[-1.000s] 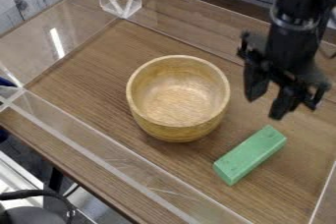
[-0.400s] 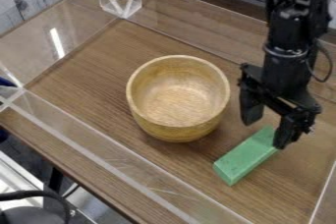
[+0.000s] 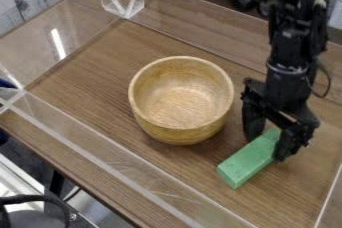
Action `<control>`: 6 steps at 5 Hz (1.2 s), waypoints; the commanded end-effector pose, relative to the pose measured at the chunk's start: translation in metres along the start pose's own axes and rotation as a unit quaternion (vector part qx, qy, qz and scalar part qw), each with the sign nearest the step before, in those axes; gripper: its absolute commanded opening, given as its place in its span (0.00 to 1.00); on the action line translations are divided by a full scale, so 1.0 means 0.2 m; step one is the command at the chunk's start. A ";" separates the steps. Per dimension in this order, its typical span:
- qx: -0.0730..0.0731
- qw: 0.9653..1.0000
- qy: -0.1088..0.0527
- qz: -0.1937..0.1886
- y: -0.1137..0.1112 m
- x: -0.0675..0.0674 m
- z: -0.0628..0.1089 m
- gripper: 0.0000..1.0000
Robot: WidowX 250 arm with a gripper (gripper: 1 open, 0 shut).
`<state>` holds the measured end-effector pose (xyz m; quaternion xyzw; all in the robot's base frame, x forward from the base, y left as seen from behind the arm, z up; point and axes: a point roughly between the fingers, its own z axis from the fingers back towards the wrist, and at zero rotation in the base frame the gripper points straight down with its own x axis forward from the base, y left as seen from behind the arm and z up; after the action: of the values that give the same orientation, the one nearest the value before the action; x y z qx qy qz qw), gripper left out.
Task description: Put the green block in the brown bowl
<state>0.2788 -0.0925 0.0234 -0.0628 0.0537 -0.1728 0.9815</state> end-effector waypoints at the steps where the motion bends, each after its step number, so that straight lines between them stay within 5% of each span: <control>1: 0.007 0.999 -0.047 -0.008 -0.01 0.05 0.05 0.00; 2: 0.010 0.997 -0.078 -0.005 0.00 0.03 0.09 0.00; 4: 0.014 0.995 -0.095 -0.036 -0.05 0.04 0.24 0.00; 6: 0.022 0.989 -0.149 0.002 -0.02 0.03 0.43 0.00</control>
<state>0.2819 -0.0869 0.0861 -0.0641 -0.0552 -0.1617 0.9832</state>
